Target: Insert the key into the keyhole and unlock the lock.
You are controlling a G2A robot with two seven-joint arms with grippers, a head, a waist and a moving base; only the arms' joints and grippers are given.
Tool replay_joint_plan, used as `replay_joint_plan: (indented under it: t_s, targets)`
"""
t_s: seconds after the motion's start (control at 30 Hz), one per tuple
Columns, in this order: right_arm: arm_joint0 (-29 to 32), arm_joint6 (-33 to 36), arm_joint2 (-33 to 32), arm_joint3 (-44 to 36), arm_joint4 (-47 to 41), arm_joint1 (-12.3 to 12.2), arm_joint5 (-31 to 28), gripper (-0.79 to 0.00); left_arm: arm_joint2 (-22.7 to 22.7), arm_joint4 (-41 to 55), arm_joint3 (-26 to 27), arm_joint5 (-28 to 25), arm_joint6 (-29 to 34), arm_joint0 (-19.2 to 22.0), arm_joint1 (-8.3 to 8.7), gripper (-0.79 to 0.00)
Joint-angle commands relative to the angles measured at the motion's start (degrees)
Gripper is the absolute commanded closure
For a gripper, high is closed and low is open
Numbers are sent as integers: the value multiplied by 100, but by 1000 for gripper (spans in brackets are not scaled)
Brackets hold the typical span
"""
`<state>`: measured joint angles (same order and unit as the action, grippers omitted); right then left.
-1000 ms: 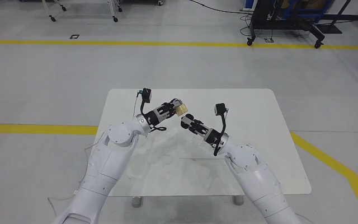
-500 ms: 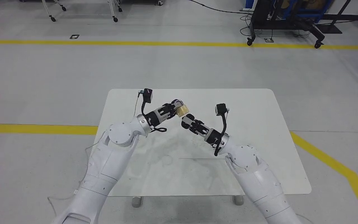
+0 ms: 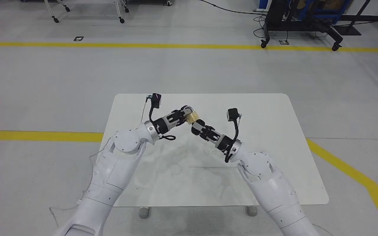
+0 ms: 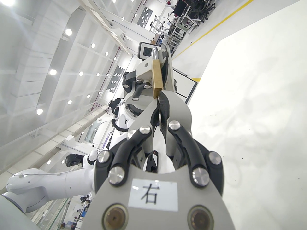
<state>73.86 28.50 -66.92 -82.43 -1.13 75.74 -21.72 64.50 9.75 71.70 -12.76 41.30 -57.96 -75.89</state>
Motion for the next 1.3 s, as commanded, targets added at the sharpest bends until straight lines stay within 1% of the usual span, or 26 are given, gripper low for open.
replay_joint_plan:
  t_s: [0.0,0.3,0.67,0.73,0.77,0.87,1.0,1.1,1.27]
  targets:
    - [-8,9,10,11,-28,0,35,0,-17,4,-33,58,2,12,-2,0]
    - [-52,19,68,124,-75,-1,364,0,-87,28,-207,294,126,72,0,0]
    - [-72,-42,98,169,-96,-4,502,0,-167,43,-356,538,207,154,-4,0]
    - [-76,-47,104,170,-101,-5,506,-65,-169,55,-379,557,213,160,-3,0]
    - [-75,-56,104,171,-113,-5,498,-77,-171,64,-386,576,216,165,-3,0]
    - [-76,-69,109,173,-104,-7,500,-74,-179,118,-412,647,242,175,-5,0]
    - [-74,-91,113,171,-106,-9,521,-111,-195,148,-440,692,265,197,-6,0]
    - [-74,-104,110,173,-118,-11,526,-160,-202,177,-459,717,272,209,-8,0]
    - [-78,-103,109,171,-117,-16,521,-179,-222,203,-489,753,287,239,-10,0]
